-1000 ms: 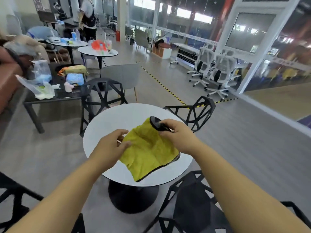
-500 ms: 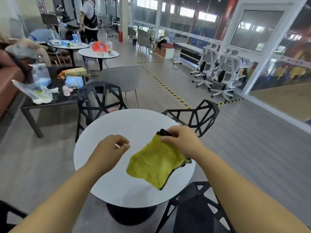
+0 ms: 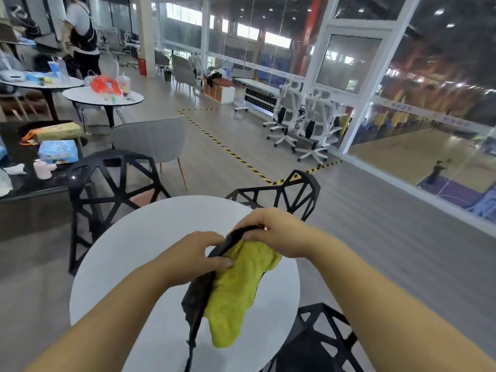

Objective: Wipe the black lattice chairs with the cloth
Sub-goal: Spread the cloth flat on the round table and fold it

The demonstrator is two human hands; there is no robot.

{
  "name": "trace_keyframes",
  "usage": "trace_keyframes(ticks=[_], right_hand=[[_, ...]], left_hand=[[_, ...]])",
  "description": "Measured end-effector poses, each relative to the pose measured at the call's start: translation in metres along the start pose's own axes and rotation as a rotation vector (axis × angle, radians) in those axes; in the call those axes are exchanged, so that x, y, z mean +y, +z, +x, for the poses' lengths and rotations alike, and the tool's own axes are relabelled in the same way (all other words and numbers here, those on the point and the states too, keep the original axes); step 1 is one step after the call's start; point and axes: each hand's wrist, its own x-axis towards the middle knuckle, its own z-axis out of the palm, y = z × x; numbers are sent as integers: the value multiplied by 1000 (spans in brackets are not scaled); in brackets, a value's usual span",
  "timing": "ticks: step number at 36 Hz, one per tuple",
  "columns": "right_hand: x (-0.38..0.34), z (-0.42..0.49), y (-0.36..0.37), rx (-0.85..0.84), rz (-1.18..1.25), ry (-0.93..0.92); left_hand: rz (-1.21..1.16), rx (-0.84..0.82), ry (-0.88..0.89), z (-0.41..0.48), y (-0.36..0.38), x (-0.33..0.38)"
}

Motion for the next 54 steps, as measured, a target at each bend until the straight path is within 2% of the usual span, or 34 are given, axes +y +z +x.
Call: trace_keyframes(ticks=[3, 9, 15, 22, 30, 33, 39, 42, 49, 54], right_hand=[[8, 7, -4, 53, -51, 83], [18, 22, -3, 5, -194, 197], [22, 35, 4, 178, -68, 276], [26, 44, 26, 164, -50, 255], [30, 44, 46, 13, -23, 296], [30, 48, 54, 22, -22, 325], [21, 58, 77, 25, 20, 305], [14, 61, 84, 33, 21, 327], [4, 63, 87, 3, 97, 379], [-2, 64, 93, -4, 119, 392]], left_hand=[[9, 15, -32, 8, -8, -4], [76, 98, -40, 21, -19, -19], [75, 184, -27, 28, -28, -25], [139, 74, -56, 17, -39, -54], [141, -11, -95, -8, -30, -98], [36, -6, -85, -16, -22, -99], [-182, -117, -73, -19, 5, -95], [-98, -168, -59, -19, 15, -97], [148, -101, -20, -28, 16, -101], [201, -105, 54, -28, 15, -108]])
